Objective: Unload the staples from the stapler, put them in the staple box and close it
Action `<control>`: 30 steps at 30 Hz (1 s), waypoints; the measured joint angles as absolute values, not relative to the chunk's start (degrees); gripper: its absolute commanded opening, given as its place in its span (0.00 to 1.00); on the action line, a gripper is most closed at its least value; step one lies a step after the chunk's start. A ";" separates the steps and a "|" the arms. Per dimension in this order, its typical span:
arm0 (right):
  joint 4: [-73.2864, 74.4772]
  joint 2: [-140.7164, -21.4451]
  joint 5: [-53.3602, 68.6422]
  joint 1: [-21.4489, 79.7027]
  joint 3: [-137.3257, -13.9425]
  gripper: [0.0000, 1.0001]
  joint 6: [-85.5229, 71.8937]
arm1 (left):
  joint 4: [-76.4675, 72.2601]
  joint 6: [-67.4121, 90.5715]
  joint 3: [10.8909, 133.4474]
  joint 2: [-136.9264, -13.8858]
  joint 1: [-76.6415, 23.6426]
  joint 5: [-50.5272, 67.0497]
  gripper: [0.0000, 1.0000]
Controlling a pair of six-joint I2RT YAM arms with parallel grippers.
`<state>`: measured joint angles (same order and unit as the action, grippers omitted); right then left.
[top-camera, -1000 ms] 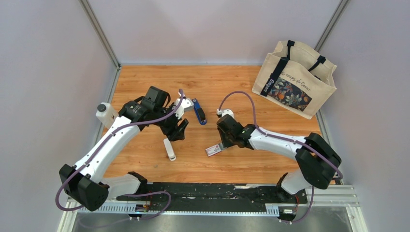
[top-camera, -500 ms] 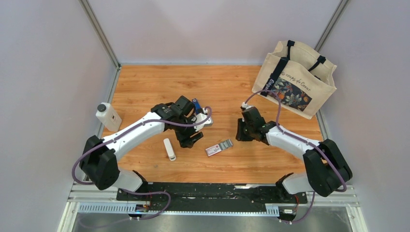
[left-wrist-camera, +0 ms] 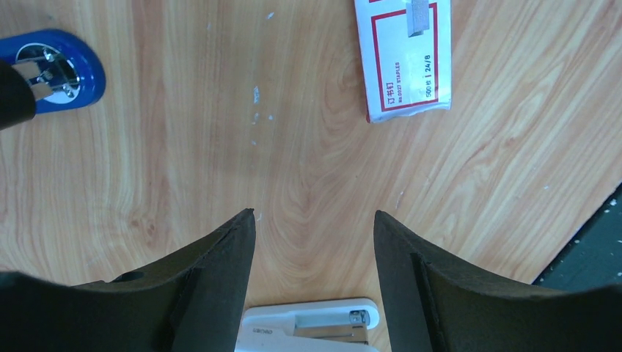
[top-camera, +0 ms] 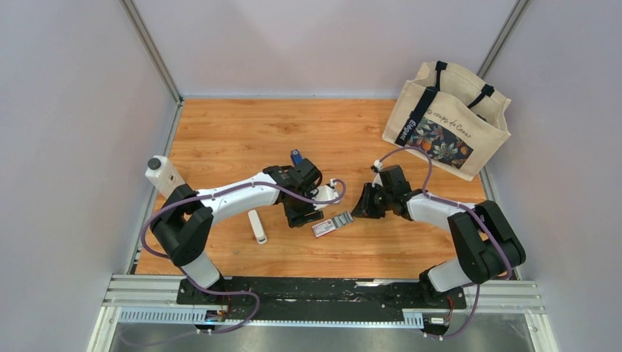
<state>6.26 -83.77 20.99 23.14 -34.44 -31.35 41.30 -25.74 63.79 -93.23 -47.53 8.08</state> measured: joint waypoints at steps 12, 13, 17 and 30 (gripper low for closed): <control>-0.38 -85.73 26.09 22.06 -31.77 0.20 -34.30 | 37.60 -27.86 63.79 -96.73 -52.05 5.21 0.70; -0.75 -85.78 26.24 22.02 -31.59 0.20 -34.46 | 37.39 -28.10 63.79 -97.21 -52.49 4.97 0.70; -1.93 -85.86 26.74 21.93 -31.03 0.19 -34.92 | 36.82 -29.23 63.79 -99.04 -54.22 4.27 0.70; -4.36 -86.17 27.64 21.93 -29.98 0.16 -36.32 | 34.89 -30.15 63.86 -101.78 -55.11 3.55 0.70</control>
<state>-4.36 -86.17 27.64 21.93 -29.98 -36.32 34.89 -30.15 63.86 -101.78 -55.11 3.55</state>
